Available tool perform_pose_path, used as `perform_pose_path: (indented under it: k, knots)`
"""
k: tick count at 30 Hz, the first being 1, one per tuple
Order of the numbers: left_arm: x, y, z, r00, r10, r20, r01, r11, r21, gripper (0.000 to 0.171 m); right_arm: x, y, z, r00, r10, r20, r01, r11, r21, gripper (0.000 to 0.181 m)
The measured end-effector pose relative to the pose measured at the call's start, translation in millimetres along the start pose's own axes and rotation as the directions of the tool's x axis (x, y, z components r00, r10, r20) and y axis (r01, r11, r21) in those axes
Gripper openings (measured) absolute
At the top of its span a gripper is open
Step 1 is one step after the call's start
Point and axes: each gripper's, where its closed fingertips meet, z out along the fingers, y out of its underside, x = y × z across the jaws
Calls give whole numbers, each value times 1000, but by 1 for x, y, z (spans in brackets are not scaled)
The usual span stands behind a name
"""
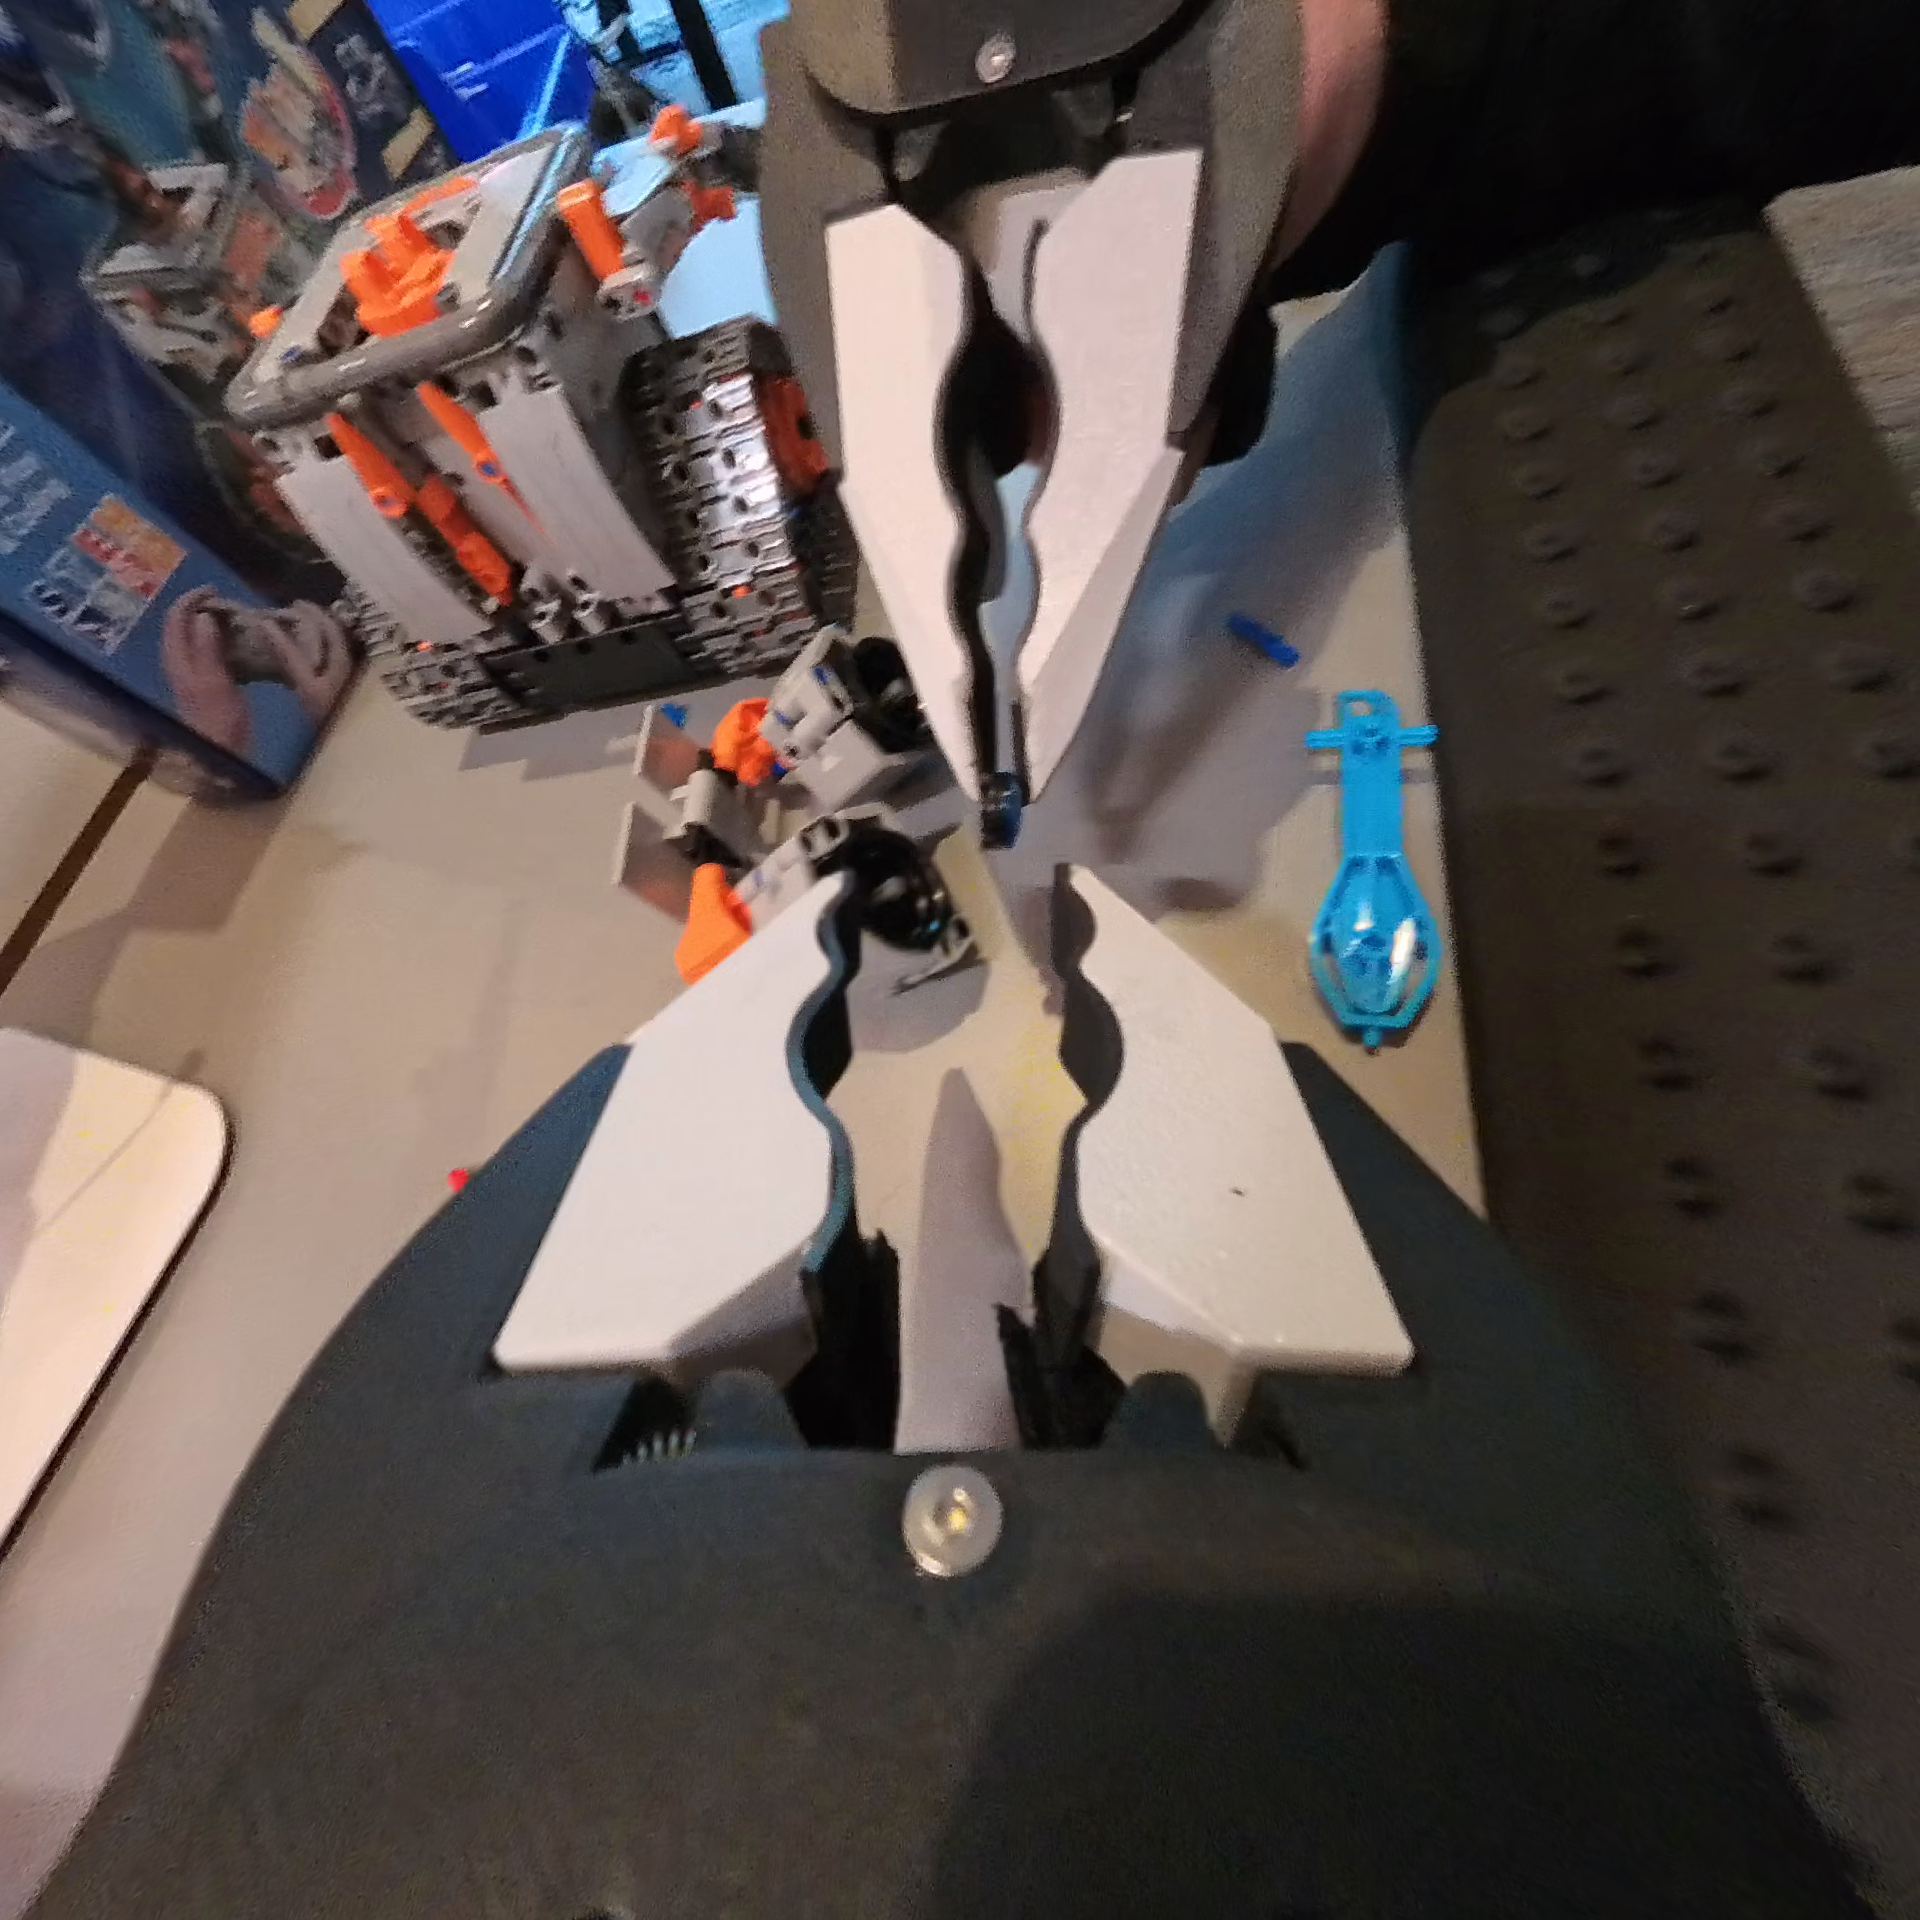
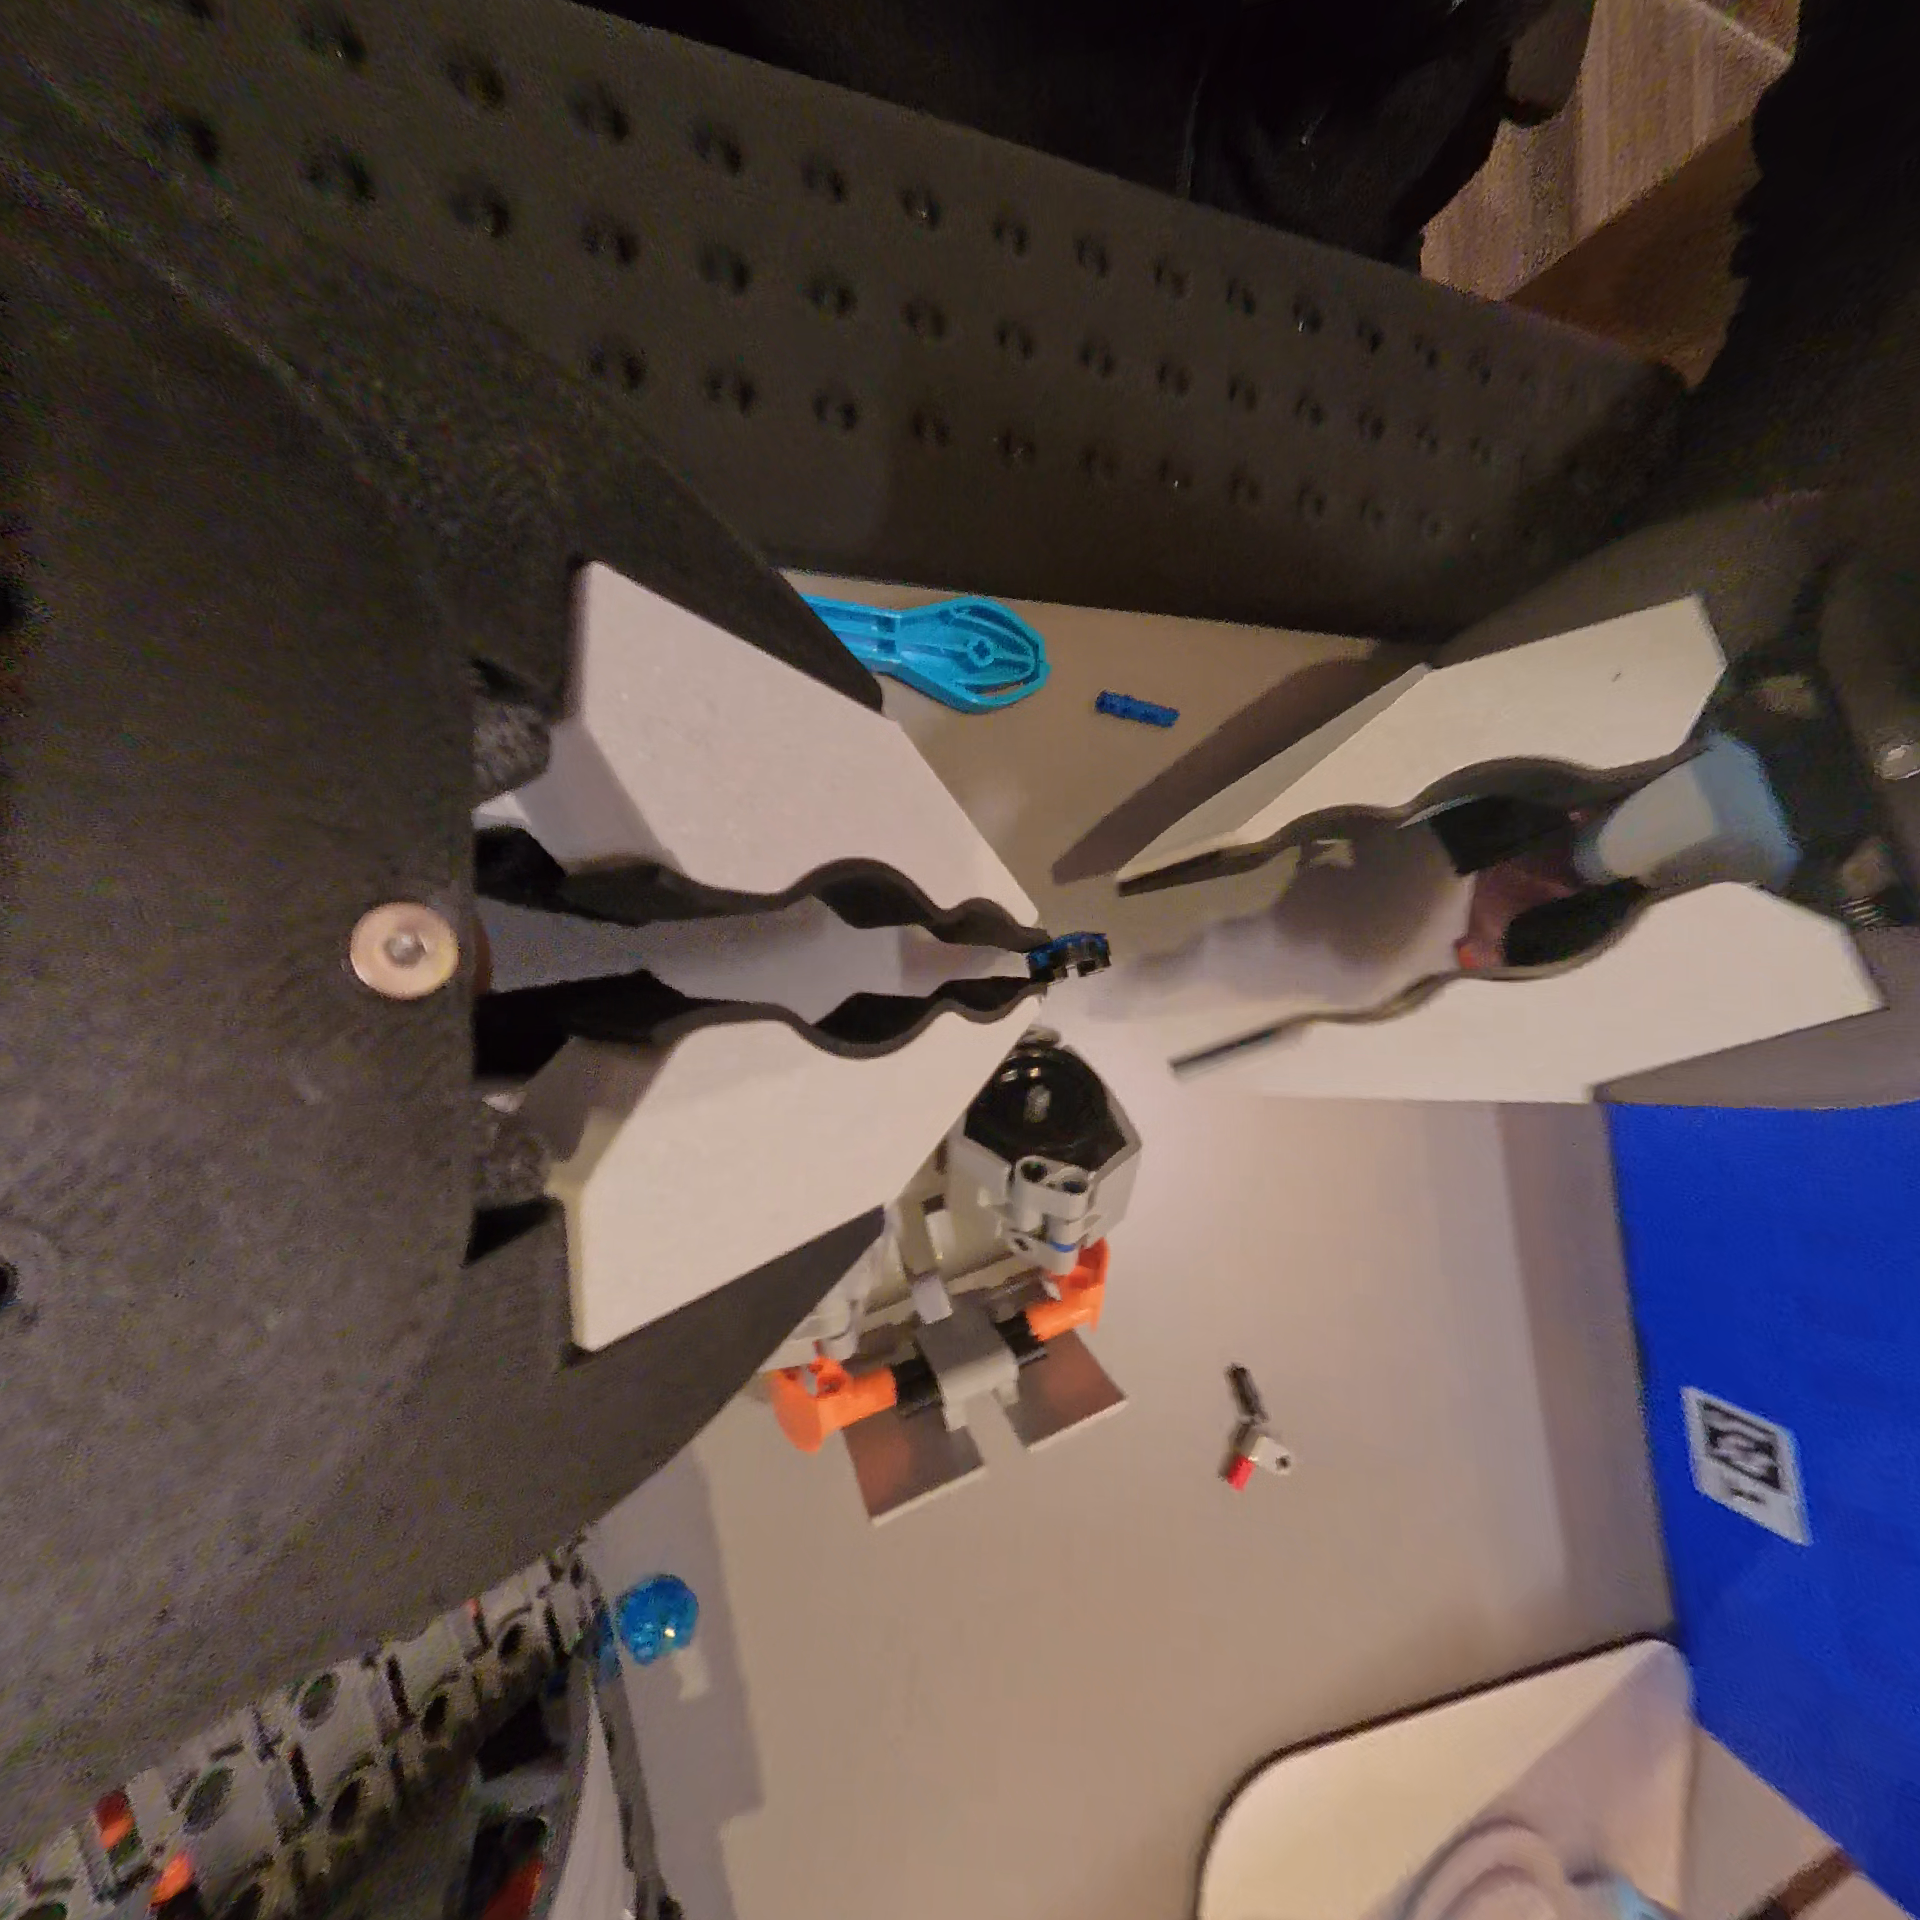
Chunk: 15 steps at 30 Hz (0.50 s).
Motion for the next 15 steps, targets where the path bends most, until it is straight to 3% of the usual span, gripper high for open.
perform_pose_path:
  k: [3,7,13,15]
  knots:
    - [-14,12,3,996,-88,10,89,995,-55,63,6,10,6,998,63,-1,-63,997,-51,3]
    - [-23,28,15,974,-224,-44,218,969,-115,78,13,13,13,991,131,-6,-131,989,-75,3]
    - [-21,33,31,927,-340,-156,316,936,-156,72,19,15,15,980,199,-9,-199,977,-80,2]
    - [-20,31,34,922,-344,-179,320,935,-151,58,20,16,16,976,219,-12,-219,972,-82,2]
